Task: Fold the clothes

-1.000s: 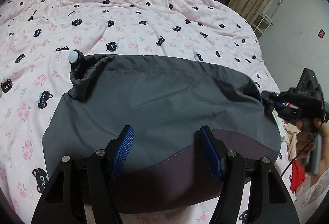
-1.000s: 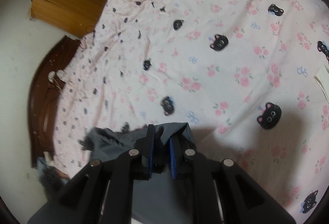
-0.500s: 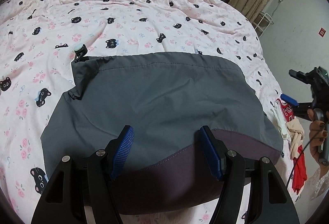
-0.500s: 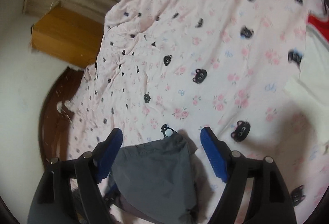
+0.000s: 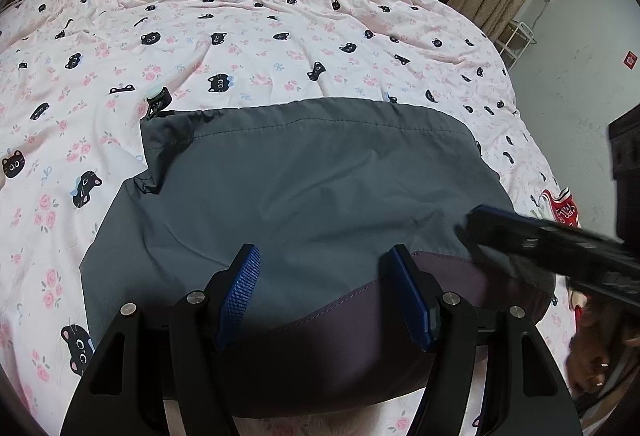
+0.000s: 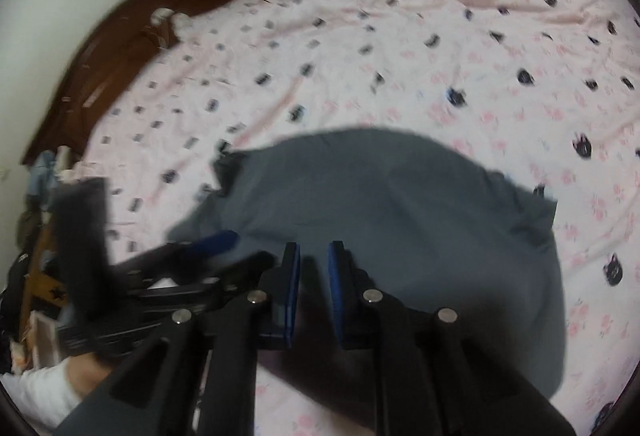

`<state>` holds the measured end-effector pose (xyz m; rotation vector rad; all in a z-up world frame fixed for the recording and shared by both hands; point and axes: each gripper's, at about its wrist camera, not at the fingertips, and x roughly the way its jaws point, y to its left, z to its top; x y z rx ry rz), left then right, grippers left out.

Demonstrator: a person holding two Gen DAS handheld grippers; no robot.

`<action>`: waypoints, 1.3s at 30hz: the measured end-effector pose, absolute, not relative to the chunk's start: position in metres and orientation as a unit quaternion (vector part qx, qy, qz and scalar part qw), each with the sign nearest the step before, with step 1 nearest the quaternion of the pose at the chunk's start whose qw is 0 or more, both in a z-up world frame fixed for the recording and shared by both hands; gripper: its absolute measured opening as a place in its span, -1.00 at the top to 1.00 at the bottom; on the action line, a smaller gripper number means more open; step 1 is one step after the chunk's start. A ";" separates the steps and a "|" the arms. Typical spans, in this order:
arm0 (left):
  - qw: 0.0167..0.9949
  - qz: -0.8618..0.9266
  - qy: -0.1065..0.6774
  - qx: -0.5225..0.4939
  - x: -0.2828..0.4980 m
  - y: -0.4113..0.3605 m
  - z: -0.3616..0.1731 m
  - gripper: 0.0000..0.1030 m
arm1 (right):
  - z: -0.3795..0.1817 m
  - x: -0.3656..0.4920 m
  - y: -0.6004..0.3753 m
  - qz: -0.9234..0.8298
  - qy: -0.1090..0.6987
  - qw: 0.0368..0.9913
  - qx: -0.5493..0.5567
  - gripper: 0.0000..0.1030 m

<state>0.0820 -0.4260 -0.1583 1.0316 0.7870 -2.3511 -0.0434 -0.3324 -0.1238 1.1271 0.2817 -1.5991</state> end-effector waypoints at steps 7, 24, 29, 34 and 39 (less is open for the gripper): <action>0.234 -0.843 0.267 0.405 0.074 -0.424 -0.179 -0.20 | -0.193 -0.082 -0.323 -0.665 0.074 0.483 0.565 0.91; 0.265 -0.847 0.265 0.378 0.065 -0.461 -0.131 -0.19 | -0.135 -0.107 -0.320 -0.723 0.058 0.472 0.501 0.31; 0.282 -0.810 0.302 0.415 0.064 -0.495 -0.174 -0.26 | -0.154 -0.119 -0.329 -0.732 0.068 0.438 0.518 0.30; 0.282 -0.814 0.297 0.413 0.065 -0.494 -0.190 -0.34 | -0.181 -0.132 -0.334 -0.725 0.063 0.424 0.540 0.31; 0.286 -0.817 0.297 0.402 0.071 -0.491 -0.183 -0.34 | -0.180 -0.134 -0.331 -0.726 0.061 0.426 0.537 0.30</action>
